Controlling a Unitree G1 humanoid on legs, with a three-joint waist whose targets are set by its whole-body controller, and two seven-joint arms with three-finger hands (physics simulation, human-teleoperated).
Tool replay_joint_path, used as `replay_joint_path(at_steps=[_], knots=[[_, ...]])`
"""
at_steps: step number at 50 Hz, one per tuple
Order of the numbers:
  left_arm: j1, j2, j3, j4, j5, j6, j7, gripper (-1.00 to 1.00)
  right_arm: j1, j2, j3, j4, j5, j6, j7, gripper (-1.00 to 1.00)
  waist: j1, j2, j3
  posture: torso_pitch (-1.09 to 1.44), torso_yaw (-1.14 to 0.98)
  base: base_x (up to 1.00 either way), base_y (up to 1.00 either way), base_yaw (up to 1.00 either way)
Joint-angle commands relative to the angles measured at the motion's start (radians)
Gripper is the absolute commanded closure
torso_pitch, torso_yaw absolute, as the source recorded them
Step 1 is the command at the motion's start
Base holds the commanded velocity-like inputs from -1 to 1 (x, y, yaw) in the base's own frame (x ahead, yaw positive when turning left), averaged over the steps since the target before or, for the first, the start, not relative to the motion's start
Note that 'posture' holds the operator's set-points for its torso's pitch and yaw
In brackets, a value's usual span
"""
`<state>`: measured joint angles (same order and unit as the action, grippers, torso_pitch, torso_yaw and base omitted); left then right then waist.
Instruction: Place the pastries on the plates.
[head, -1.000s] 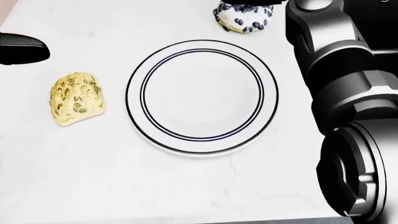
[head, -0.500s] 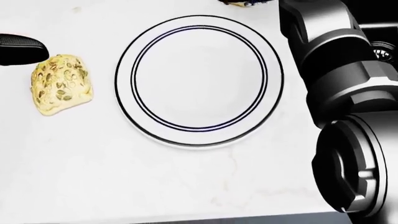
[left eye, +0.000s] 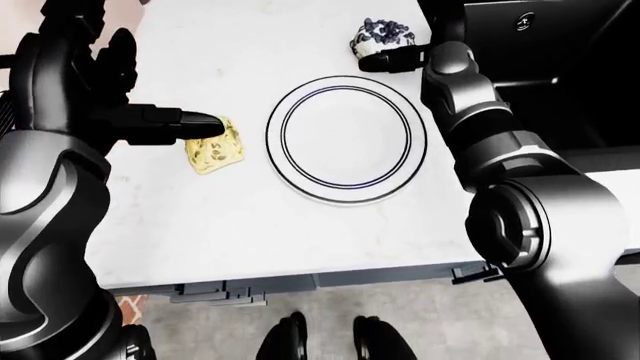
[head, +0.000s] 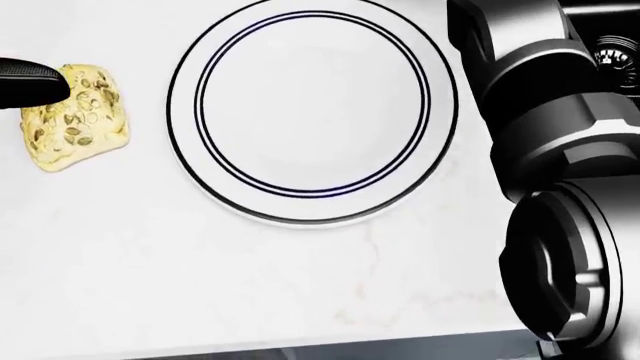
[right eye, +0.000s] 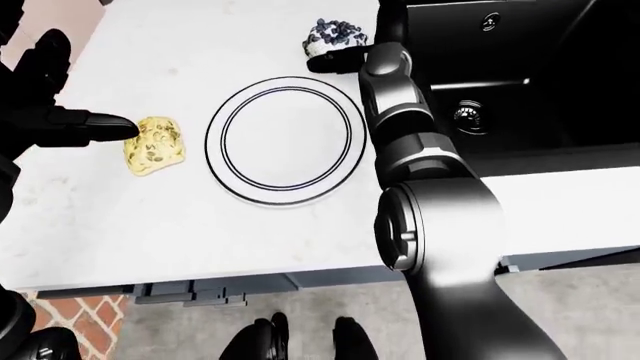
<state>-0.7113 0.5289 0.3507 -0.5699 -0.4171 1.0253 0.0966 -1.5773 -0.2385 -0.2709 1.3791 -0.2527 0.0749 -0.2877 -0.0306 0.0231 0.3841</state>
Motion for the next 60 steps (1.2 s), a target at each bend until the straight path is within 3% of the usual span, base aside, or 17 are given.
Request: replay_joint_path(at_steps=[1,11,15,21,37,44,46,48,56,60], knots=[[-0.024,0.016,0.015,-0.025,0.001,-0.029,0.004,-1.00,-0.033,0.001,0.002,-0.021,0.002,-0.007,0.018,-1.00,0.001,0.005,-0.043,0.57,0.00,0.00,0.00,0.00],[-0.028,0.027,0.021,-0.021,-0.007,-0.027,0.004,-1.00,-0.032,0.009,0.004,-0.020,-0.006,-0.005,0.042,-1.00,0.000,0.003,-0.043,0.57,0.00,0.00,0.00,0.00],[-0.031,0.028,0.020,-0.022,-0.011,-0.027,0.006,-1.00,-0.034,0.010,0.009,-0.020,-0.014,-0.008,0.049,-0.73,-0.001,0.003,-0.043,0.57,0.00,0.00,0.00,0.00],[-0.026,0.034,0.024,-0.026,-0.015,-0.025,0.009,-1.00,-0.032,0.012,0.009,-0.020,-0.021,-0.013,0.049,-0.51,-0.002,0.001,-0.043,0.57,0.00,0.00,0.00,0.00],[-0.011,0.040,0.029,-0.023,-0.017,-0.041,0.011,-1.00,-0.028,0.018,0.020,-0.019,-0.051,-0.020,0.073,-0.16,-0.005,-0.005,-0.045,0.57,0.00,0.00,0.00,0.00],[-0.013,0.045,0.031,-0.023,-0.017,-0.040,0.011,-1.00,-0.030,0.017,0.019,-0.020,-0.057,-0.024,0.075,0.25,-0.002,-0.006,-0.045,0.57,0.00,0.00,0.00,0.00],[-0.014,0.049,0.034,-0.024,-0.019,-0.038,0.010,-1.00,-0.030,0.017,0.021,-0.020,-0.061,-0.025,0.075,0.52,-0.002,-0.006,-0.045,0.57,0.00,0.00,0.00,0.00],[-0.015,0.050,0.037,-0.025,-0.022,-0.036,0.010,-1.00,-0.031,0.017,0.020,-0.020,-0.061,-0.024,0.075,0.65,-0.002,-0.006,-0.045,0.57,0.00,0.00,0.00,0.00],[-0.017,0.054,0.031,-0.022,-0.022,-0.035,0.012,-1.00,-0.036,0.013,0.024,-0.020,-0.071,-0.032,0.072,1.00,0.000,-0.003,-0.045,0.57,0.00,0.00,0.00,0.00],[-0.029,0.056,0.030,-0.018,-0.023,-0.028,0.014,-1.00,-0.042,0.009,0.028,-0.021,-0.079,-0.047,0.065,1.00,0.000,-0.002,-0.045,0.57,0.00,0.00,0.00,0.00]])
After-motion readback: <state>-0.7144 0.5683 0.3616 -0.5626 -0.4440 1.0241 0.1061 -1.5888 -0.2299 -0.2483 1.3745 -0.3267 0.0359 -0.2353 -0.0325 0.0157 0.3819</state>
